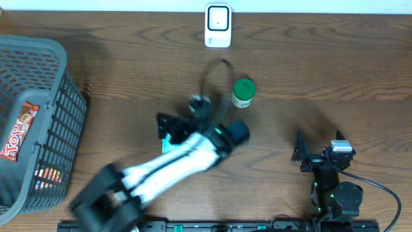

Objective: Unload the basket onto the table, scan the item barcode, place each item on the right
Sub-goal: 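Place the wipes pack on the table centre and release, then move the left gripper back over the basket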

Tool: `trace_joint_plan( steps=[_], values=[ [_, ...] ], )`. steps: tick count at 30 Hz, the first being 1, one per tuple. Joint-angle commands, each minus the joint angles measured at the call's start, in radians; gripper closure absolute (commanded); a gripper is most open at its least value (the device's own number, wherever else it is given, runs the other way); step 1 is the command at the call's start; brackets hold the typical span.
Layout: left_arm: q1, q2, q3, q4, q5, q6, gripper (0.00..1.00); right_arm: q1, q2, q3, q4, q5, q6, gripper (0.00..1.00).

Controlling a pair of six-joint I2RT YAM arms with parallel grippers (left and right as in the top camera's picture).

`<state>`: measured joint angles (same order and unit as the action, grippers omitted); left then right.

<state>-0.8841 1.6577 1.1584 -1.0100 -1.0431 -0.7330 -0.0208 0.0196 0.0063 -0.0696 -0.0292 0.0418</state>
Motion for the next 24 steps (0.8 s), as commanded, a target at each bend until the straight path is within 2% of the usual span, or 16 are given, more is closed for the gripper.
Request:
trace_joint_plan(
  steps=[1,3,5,8,11,14,19,24],
  values=[
    [0.111,-0.2,0.156,-0.002,0.094,0.196,0.1,0.001,0.0,-0.001,-0.003,0.002,0.01,0.01],
    [0.22,-0.297,0.256,-0.003,0.248,0.328,0.1,0.001,0.0,-0.001,-0.003,0.002,0.01,0.01],
    [0.371,-0.385,0.358,-0.005,0.425,0.374,0.09,0.001,0.0,-0.001,-0.003,0.002,0.01,0.01],
    [0.66,-0.49,0.467,-0.006,0.622,0.324,0.1,0.001,0.0,-0.001,-0.003,0.002,0.01,0.01],
    [0.972,-0.578,0.481,-0.023,0.711,0.21,0.1,0.001,0.0,-0.001,-0.003,0.002,0.01,0.01],
    [1.188,-0.608,0.481,-0.106,0.771,0.2,0.09,0.001,0.0,-0.001,-0.003,0.002,0.01,0.01],
    [1.408,-0.569,0.457,-0.222,0.774,0.246,0.06,0.001,0.0,-0.001,-0.003,0.002,0.01,0.01],
    [1.492,-0.461,0.447,-0.227,0.894,0.309,0.06,0.001,0.0,-0.001,-0.003,0.002,0.01,0.01]
  ],
)
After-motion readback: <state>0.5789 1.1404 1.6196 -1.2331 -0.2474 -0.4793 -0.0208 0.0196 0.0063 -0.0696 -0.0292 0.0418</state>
